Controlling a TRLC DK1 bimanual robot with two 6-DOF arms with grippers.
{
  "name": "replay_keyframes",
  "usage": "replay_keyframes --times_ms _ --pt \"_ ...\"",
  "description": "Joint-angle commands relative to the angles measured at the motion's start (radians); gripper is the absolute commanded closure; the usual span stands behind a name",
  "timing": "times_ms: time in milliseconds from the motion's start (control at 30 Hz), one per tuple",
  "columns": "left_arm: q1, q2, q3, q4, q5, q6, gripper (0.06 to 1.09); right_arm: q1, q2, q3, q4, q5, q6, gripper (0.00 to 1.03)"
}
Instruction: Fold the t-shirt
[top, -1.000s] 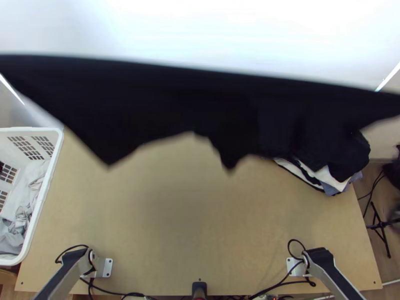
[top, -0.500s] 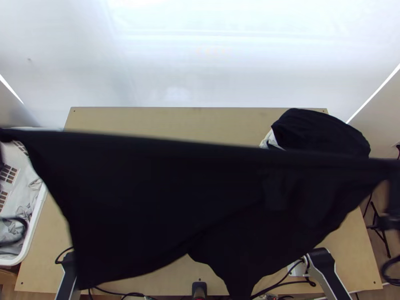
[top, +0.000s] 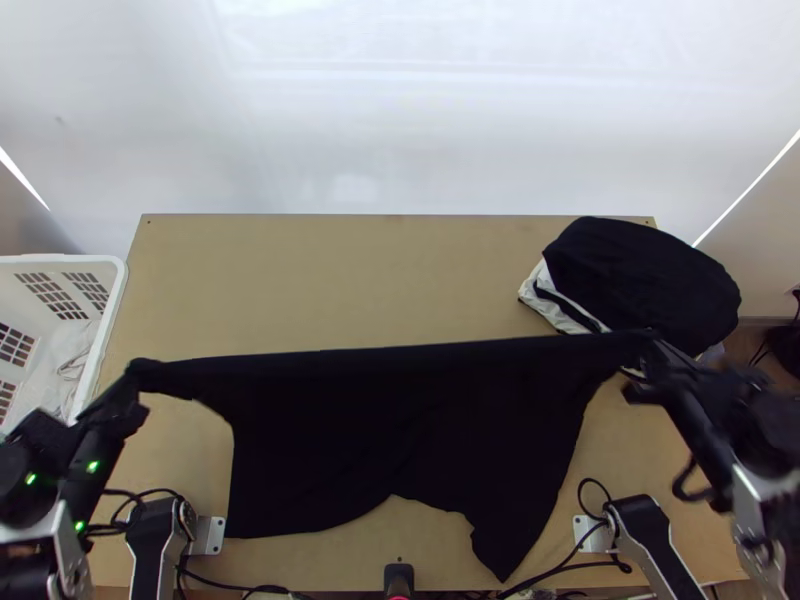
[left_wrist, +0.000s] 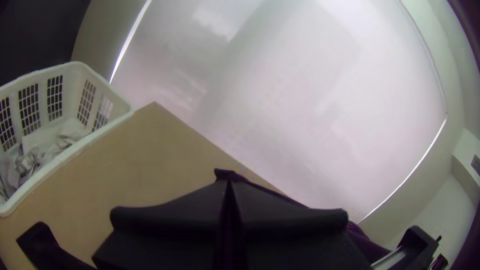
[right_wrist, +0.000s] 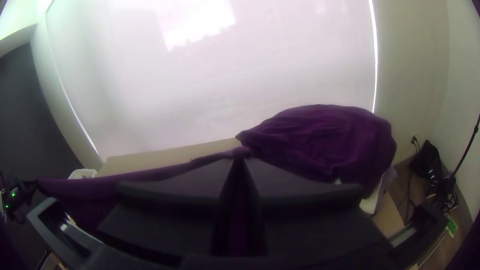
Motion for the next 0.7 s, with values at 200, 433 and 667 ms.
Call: replay_keyframes --times_ms 200,433,667 --pt "-0.018 0.252 -0.130 0.274 0.000 0.103 1.05 0.051 0.344 -0.083 0.320 -0.007 -0.020 1.00" --pt "-0.021 0.629 -0.061 0.455 -0.016 0.111 1.05 0.063 0.596 -0.010 0.486 -0.021 -0.017 1.00" --pt "-0.032 0.991 0.080 0.517 -0.017 0.096 1.05 0.061 0.855 0.116 0.561 -0.042 -0.006 1.00"
